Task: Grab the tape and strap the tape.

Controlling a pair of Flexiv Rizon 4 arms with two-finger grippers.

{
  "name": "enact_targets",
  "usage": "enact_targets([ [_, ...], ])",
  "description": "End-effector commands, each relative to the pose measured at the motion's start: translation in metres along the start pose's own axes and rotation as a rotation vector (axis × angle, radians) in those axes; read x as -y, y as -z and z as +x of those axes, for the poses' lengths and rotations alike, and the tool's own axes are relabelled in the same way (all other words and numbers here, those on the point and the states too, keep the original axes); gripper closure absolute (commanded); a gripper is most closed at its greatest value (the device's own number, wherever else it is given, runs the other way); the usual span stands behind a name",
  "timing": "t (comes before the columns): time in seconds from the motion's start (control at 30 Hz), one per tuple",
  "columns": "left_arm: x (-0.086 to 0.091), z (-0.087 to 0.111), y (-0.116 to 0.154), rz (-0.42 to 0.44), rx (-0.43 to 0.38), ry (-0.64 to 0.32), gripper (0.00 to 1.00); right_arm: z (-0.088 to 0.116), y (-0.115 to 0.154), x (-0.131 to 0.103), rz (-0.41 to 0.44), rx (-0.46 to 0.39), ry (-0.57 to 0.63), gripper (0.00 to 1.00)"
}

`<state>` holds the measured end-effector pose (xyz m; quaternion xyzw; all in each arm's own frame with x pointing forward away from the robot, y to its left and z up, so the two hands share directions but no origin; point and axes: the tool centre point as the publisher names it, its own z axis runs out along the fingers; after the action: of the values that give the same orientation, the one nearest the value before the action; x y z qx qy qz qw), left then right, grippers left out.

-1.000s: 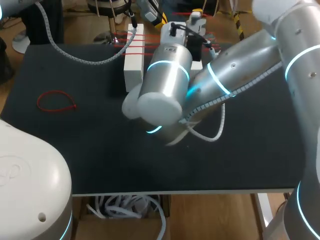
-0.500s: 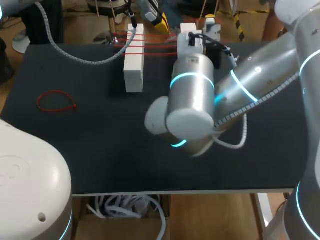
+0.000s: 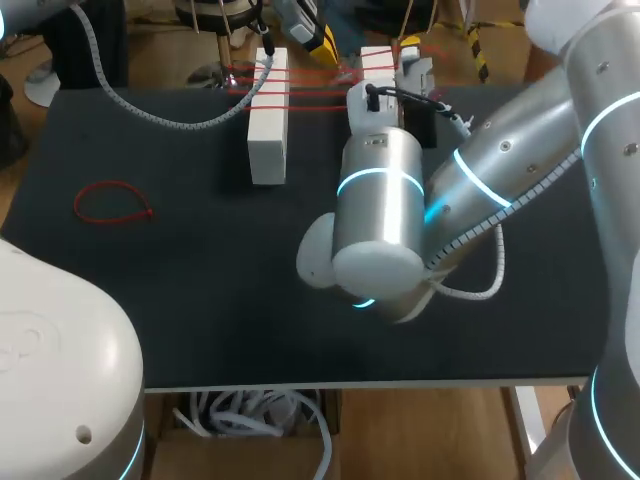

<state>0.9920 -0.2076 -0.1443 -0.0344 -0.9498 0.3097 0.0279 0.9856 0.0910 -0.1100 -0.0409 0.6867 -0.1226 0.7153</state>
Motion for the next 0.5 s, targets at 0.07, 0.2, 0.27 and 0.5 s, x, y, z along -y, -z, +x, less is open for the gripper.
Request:
enact_targets([
  [0.07, 0.001, -0.001, 0.001, -0.005, -0.002, 0.002, 1.0, -0.003, 0.001, -0.014, 0.028, -0.006, 0.003, 1.0],
  [0.2, 0.001, -0.001, 0.001, -0.005, -0.002, 0.002, 1.0, -0.005, 0.003, -0.021, 0.035, -0.015, 0.007, 1.0],
  [0.27, 0.001, -0.001, 0.001, -0.005, -0.002, 0.002, 1.0, -0.005, 0.004, -0.024, 0.041, -0.016, 0.009, 1.0],
  [0.5, 0.001, -0.001, 0.001, -0.005, -0.002, 0.002, 1.0, -0.005, 0.004, -0.034, 0.061, -0.018, 0.022, 1.0],
])
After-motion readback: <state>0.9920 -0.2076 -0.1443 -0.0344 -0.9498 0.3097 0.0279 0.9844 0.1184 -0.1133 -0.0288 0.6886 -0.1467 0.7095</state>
